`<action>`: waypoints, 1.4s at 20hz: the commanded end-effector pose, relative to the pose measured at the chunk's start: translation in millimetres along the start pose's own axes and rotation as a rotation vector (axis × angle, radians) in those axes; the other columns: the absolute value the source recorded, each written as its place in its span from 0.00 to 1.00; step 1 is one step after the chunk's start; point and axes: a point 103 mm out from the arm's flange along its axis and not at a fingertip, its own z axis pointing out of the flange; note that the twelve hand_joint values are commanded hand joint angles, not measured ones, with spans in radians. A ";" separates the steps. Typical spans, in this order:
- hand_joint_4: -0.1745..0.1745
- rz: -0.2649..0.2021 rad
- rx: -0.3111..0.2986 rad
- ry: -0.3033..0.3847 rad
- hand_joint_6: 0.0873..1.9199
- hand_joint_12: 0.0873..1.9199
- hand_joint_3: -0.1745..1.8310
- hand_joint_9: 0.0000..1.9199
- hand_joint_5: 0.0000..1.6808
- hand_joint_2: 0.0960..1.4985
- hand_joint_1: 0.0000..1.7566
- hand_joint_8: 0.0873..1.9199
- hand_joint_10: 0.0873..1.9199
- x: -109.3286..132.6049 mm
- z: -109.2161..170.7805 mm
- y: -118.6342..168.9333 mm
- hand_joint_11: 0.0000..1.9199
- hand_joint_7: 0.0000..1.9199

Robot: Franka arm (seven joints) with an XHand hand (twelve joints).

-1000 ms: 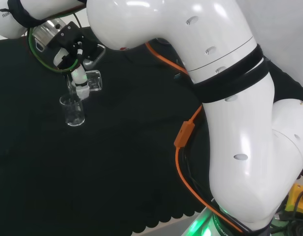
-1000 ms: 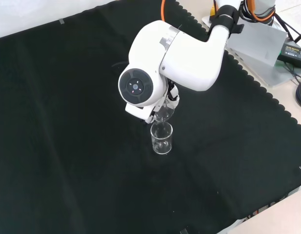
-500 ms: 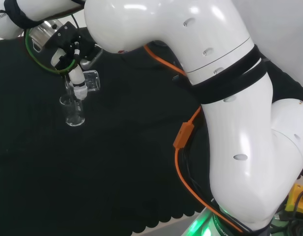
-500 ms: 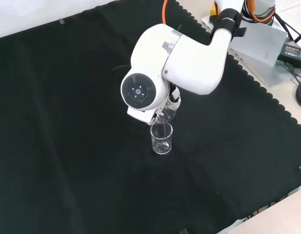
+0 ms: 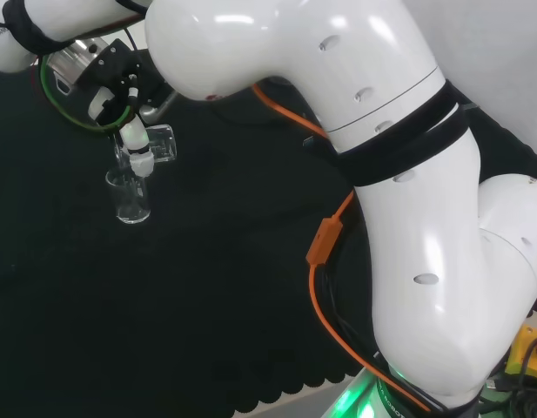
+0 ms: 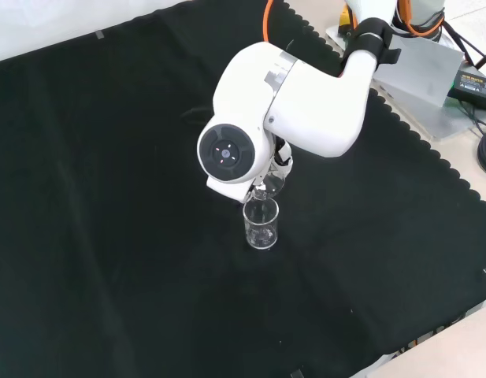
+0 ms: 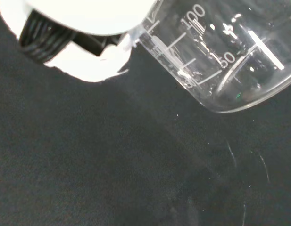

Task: Pour the water from the handheld beaker into the one on the table.

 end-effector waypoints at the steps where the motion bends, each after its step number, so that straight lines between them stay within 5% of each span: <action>1: 0.00 0.008 0.018 -0.003 0.36 0.34 0.44 0.86 0.72 0.39 0.75 0.35 0.23 -3.5 5.2 -1.0 0.69 0.67; 28: 0.00 0.013 0.036 -0.013 0.37 0.34 0.45 0.86 0.72 0.38 0.75 0.36 0.24 -2.4 -0.7 -4.7 0.69 0.67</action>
